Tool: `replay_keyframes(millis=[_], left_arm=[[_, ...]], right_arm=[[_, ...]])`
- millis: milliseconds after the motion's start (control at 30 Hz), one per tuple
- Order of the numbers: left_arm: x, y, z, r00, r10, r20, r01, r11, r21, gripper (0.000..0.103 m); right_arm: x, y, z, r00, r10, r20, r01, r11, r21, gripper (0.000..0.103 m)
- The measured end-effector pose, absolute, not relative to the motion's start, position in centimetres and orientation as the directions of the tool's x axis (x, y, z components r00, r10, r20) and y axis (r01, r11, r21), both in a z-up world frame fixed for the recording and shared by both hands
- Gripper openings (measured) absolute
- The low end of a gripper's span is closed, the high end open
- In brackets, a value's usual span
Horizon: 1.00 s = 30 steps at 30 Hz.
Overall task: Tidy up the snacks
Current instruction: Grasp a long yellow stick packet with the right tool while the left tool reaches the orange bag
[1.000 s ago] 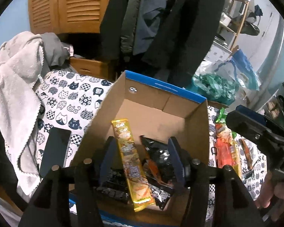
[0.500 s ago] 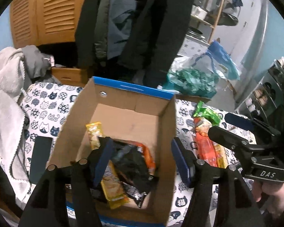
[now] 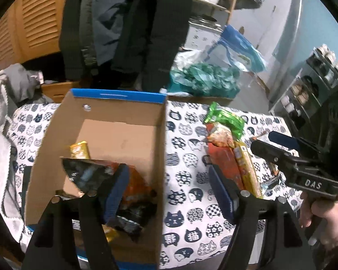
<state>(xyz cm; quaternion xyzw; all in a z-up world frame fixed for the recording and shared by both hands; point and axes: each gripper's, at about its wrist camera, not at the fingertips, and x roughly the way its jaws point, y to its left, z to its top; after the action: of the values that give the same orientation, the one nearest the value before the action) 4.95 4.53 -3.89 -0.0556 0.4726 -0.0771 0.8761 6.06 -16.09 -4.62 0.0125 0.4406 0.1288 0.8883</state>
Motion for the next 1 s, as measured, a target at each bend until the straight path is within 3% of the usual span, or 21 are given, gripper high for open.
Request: replay_keyframes(millis=[467, 1000], left_arm=[[6.0, -2.4, -6.5, 0.46, -0.187, -0.868, 0.204, 0.974, -0.102, 0.077], [7.5, -6.7, -12.3, 0.331, -0.189, -0.925, 0.242, 0.964, -0.11, 0.077]], right_arm=[[5.6, -22.4, -8.4, 0.528, 0.143, -0.837, -0.102, 0.989, 0.105, 0.081], [5.4, -26.7, -14.4, 0.414, 0.086, -0.906, -0.029, 0.996, 0.081, 0.081]])
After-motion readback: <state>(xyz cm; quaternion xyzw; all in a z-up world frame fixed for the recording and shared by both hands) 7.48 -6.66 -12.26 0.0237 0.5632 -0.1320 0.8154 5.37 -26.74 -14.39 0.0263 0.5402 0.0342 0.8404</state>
